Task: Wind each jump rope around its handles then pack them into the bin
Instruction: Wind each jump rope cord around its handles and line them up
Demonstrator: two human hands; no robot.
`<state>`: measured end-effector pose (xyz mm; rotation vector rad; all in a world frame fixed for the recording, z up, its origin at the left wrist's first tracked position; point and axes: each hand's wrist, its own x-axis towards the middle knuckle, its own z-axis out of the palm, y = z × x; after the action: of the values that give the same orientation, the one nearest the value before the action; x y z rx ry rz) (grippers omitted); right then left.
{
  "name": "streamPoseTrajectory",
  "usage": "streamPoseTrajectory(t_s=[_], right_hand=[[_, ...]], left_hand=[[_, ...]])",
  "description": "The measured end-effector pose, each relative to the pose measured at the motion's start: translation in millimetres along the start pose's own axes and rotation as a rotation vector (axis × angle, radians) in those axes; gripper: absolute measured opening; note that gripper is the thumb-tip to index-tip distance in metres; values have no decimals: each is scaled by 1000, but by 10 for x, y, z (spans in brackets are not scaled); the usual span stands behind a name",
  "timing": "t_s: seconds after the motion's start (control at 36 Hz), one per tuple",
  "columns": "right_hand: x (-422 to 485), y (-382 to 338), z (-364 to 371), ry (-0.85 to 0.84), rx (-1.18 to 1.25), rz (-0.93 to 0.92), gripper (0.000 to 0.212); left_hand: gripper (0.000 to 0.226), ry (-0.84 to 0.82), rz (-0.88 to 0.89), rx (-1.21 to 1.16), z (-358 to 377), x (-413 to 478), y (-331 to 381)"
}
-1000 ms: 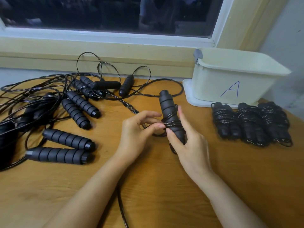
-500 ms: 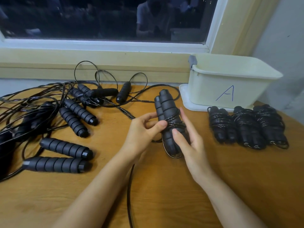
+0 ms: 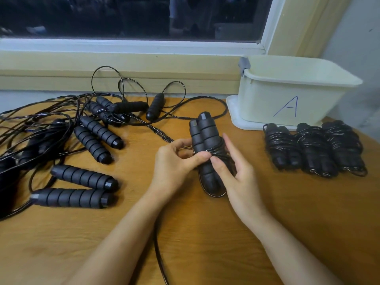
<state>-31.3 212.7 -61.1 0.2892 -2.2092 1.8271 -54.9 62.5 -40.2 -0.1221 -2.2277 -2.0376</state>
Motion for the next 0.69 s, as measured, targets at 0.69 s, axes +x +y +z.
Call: streamPoseTrajectory(t_s=[0.69], right_hand=[[74,-65,-119,11,314,115,56]], left_hand=[[52,-161,31,18,-89,3,63]])
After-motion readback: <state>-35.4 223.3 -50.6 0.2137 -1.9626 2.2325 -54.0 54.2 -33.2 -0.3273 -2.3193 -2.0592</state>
